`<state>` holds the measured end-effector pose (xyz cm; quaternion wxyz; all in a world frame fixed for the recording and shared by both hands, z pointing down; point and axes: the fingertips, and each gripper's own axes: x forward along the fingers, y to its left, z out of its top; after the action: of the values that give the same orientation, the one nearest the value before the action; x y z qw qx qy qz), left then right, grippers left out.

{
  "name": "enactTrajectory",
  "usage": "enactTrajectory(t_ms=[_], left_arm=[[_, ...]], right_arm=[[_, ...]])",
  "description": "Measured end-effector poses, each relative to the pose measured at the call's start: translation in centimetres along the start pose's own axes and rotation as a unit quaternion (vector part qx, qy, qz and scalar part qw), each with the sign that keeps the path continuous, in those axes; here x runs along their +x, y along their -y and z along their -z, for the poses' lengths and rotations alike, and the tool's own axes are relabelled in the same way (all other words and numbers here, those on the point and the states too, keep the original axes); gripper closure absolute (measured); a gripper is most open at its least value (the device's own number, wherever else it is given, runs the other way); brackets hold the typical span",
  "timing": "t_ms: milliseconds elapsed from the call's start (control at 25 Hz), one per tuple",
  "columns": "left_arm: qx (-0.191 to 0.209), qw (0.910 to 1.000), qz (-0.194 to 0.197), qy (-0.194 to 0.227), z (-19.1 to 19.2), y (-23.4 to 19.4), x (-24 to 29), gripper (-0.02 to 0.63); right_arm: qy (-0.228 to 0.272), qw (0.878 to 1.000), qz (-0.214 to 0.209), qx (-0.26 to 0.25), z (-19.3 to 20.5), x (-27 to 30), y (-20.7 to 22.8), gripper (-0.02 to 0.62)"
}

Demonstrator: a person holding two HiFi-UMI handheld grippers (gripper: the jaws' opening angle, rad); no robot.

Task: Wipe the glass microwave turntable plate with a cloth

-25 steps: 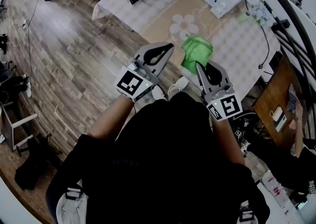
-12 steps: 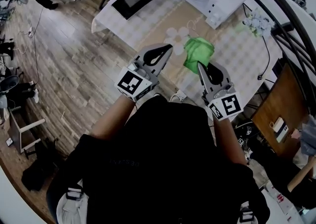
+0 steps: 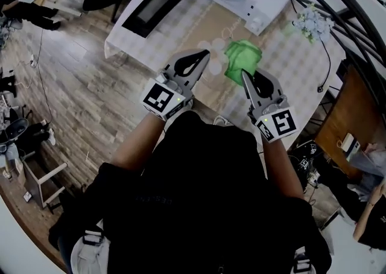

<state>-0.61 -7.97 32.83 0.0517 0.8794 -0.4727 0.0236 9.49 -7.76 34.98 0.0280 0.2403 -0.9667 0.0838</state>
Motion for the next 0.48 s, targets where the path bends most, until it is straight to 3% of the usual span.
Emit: enactTrajectory(t_ms=[240, 480], left_arm=[[0.003, 0.9974, 0.071, -0.015, 1.8, -3.7, 1.7, 0.586], [0.01, 0.9915, 0.127, -0.024, 3.9, -7.1, 2.9, 0.586]], right_arm=[[-0.013, 0.996, 0.076, 0.034, 2.2, 3.5, 1.6, 0.541], [-0.053, 0.985, 0.149, 0.061, 6.7, 6.8, 3.3, 0.541]])
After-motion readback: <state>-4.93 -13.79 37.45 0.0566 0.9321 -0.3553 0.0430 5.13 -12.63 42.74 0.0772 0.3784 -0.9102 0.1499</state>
